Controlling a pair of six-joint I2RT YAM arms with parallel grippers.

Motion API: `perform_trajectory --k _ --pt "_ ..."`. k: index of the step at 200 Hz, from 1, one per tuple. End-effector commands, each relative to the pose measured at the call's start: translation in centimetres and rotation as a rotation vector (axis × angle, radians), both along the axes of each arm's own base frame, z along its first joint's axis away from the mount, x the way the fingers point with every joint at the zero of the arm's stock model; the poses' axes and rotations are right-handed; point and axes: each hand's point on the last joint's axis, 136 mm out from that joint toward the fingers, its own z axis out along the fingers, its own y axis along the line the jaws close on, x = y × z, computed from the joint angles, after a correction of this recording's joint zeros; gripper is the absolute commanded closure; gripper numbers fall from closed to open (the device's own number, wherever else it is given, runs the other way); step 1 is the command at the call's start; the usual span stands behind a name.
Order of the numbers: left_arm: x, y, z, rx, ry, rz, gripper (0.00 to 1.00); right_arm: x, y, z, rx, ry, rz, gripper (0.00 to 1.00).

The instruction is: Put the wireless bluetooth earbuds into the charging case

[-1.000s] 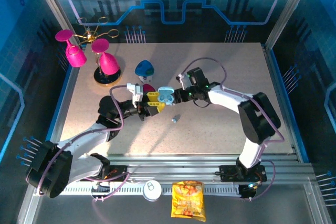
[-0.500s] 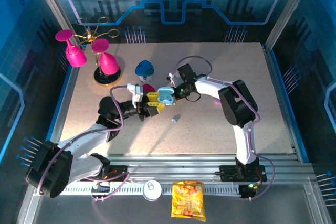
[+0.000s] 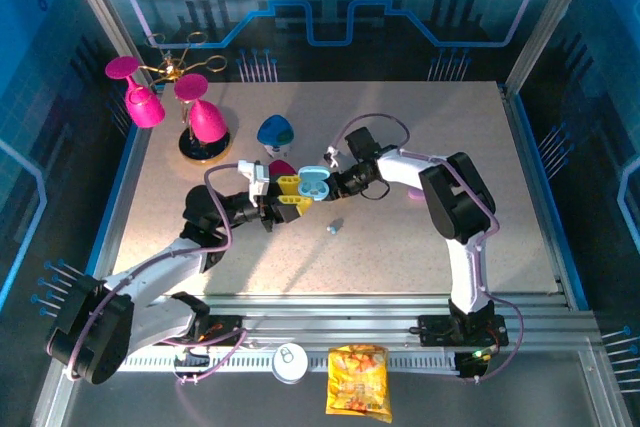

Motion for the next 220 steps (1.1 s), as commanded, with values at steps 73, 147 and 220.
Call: perform_trajectory --k 73,147,220 --pt "0.2 0.4 0.4 0.007 -0.029 0.028 0.67 -1.1 -0.4 2.6 0.008 -0.044 0.03 0.54" --pt "0.3 0.3 0.6 0.001 -0.025 0.025 0.67 1.8 0.3 2.5 0.0 -0.108 0.081 0.53" --pt "0.3 0.4 0.4 0.011 -0.023 0.031 0.67 0.5 0.8 0.5 0.037 -0.007 0.136 0.55"
